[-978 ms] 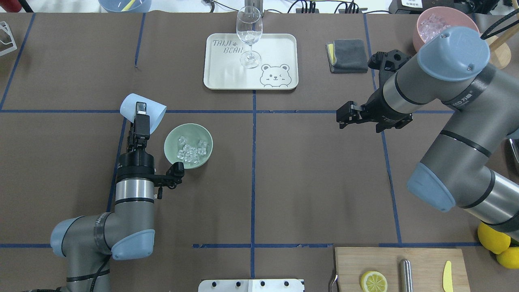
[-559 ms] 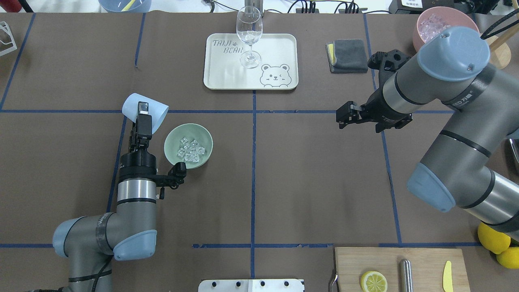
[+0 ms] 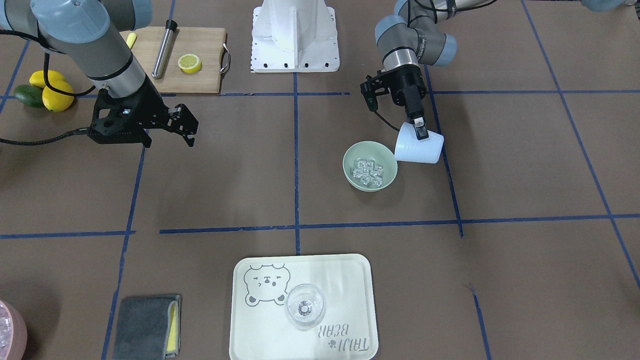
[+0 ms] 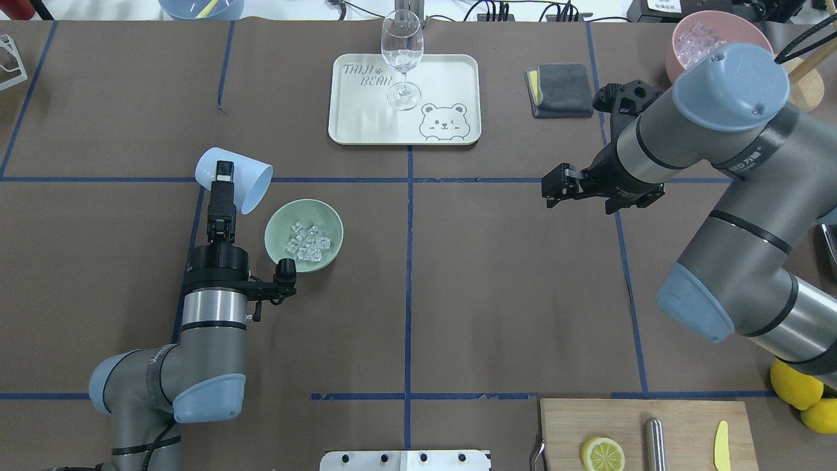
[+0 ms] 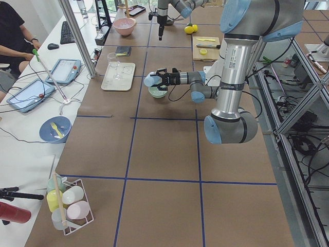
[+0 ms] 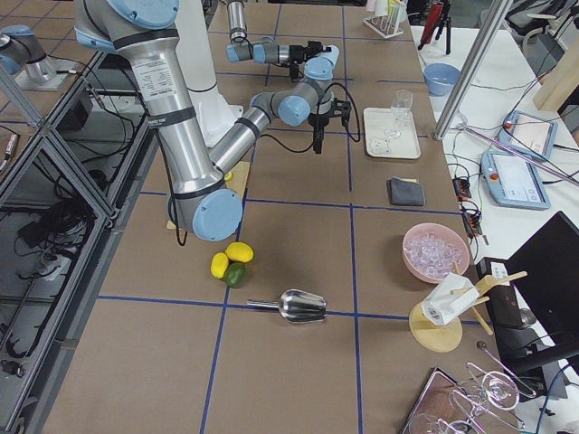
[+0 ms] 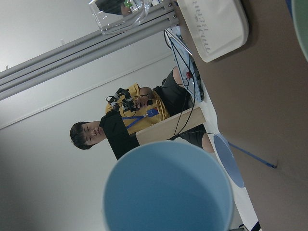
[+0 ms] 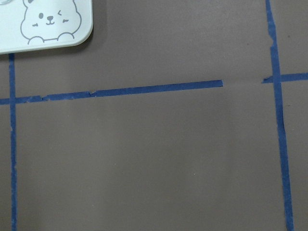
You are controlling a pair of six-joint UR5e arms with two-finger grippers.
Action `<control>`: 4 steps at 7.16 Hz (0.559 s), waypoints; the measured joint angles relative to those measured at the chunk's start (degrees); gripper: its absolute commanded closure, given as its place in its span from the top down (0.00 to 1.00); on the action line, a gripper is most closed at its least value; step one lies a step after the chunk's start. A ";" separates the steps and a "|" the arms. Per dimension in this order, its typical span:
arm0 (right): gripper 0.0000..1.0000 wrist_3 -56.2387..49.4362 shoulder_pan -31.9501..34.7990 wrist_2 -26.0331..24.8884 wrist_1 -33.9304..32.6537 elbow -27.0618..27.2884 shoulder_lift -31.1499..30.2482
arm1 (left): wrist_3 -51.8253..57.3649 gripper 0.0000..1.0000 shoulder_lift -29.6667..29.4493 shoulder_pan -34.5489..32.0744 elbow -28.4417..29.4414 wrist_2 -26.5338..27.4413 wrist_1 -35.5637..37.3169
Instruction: Pour ice into bowl
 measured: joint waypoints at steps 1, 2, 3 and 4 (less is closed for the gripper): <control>1.00 0.00 0.00 0.00 0.00 0.00 0.02 | -0.03 0.00 0.00 0.11 0.93 -0.01 -6.06; 1.00 0.00 -0.03 0.00 0.00 0.00 0.05 | -0.05 0.00 0.00 0.25 1.70 -0.18 -11.32; 1.00 0.02 -0.04 -0.02 -0.02 0.00 0.17 | -0.37 0.00 0.00 0.35 2.15 -0.84 -15.43; 1.00 0.17 -0.02 -0.06 -0.06 -0.01 0.47 | -2.04 0.00 0.01 0.37 2.32 -2.38 -18.85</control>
